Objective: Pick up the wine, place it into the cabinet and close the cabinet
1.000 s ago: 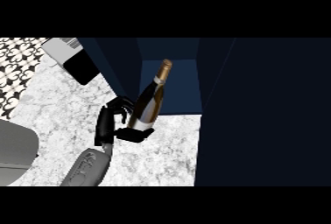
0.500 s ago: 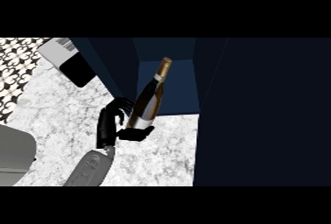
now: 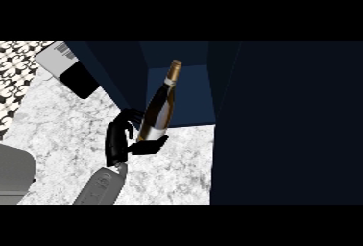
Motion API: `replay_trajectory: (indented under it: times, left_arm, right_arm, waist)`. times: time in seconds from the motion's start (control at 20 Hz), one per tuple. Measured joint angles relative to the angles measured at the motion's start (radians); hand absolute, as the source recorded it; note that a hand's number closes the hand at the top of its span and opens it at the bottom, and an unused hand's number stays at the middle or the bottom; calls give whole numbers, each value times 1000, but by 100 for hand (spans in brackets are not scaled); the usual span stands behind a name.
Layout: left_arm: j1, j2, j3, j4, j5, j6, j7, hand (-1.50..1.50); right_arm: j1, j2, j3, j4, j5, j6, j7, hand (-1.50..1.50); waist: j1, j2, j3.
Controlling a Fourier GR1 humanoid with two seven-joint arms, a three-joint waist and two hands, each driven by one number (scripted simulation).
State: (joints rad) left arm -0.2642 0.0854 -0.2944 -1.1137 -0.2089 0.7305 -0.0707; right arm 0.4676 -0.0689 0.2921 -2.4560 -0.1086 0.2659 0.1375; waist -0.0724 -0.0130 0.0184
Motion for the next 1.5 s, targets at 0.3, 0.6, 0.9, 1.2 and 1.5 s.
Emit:
replay_trajectory:
  times: [0.3, 0.6, 0.9, 1.2, 1.5]
  left_arm:
    - [8, -10, 6, -3, 2, 46, -7, 150]
    - [15, -19, 18, -17, 25, 72, -6, 150]
    - [12, -3, 0, -3, -17, 133, -10, 150]
    - [11, 42, -46, 11, -95, 181, 12, 150]
    - [7, 48, -75, 22, -152, 223, 71, 150]
  right_arm:
    - [3, 4, 8, 5, -5, 10, -4, -150]
    - [6, 7, 12, 8, -9, 17, -5, -150]
    - [2, 2, 13, 11, -14, 32, -7, -150]
    - [-4, 1, 14, 17, -17, 46, -14, -150]
    - [-11, 4, 16, 22, -25, 55, -19, -150]
  waist:
    - [-12, 4, -1]
    - [-21, 8, -2]
    - [-30, 12, -3]
    - [-46, 15, -2]
    - [-53, 16, -2]
